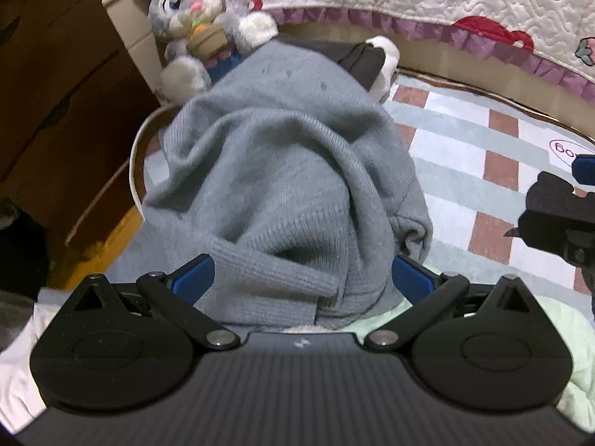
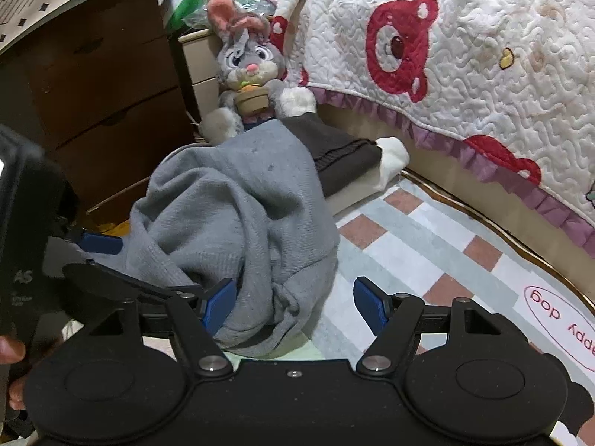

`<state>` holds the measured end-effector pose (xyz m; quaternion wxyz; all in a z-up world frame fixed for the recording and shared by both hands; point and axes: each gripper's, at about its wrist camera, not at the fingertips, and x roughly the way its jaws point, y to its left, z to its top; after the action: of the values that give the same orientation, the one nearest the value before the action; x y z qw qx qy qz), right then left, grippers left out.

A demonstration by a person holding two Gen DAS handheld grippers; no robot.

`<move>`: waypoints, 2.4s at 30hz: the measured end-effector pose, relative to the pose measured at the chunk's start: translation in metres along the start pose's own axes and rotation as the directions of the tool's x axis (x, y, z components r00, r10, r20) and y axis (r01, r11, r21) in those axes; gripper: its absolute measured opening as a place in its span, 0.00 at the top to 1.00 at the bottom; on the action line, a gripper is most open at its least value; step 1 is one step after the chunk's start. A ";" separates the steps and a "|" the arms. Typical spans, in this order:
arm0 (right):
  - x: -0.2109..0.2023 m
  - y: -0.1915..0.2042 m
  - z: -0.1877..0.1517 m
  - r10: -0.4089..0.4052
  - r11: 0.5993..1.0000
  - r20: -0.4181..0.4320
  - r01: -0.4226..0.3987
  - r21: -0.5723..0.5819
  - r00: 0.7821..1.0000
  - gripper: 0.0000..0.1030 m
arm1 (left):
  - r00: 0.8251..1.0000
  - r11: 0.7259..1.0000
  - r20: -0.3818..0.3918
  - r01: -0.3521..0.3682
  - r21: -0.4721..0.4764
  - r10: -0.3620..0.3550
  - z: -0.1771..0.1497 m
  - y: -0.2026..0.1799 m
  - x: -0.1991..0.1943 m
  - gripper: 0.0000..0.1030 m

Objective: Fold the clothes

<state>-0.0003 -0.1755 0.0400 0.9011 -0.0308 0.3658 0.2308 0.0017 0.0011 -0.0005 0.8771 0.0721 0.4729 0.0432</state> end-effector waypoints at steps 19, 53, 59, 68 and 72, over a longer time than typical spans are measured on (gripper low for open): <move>0.004 -0.004 -0.009 0.033 0.997 -0.040 -0.030 0.067 0.999 0.23 | 0.999 0.998 0.047 -0.029 0.054 0.027 -0.017 -0.006 0.009 0.00; 0.011 -0.012 -0.013 0.077 0.989 -0.091 -0.065 0.131 0.993 0.21 | 1.000 1.000 0.015 0.002 0.006 -0.003 -0.019 -0.001 0.016 0.00; 0.012 -0.012 -0.013 0.073 0.989 -0.099 -0.060 0.133 0.992 0.21 | 1.000 1.000 0.005 0.016 0.001 -0.016 -0.019 0.000 0.018 0.00; 0.013 -0.013 -0.014 0.065 0.990 -0.105 -0.051 0.134 0.992 0.21 | 1.000 1.000 -0.002 0.019 0.005 -0.019 -0.021 -0.002 0.020 0.00; 0.014 -0.012 -0.015 0.062 0.990 -0.108 -0.048 0.133 0.992 0.21 | 1.000 1.000 -0.005 0.020 0.001 -0.020 -0.021 -0.002 0.021 0.00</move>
<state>0.0045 -0.1843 0.0184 0.8726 0.0253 0.4306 0.2293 -0.0044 0.0035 -0.0294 0.8762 0.0677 0.4760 0.0341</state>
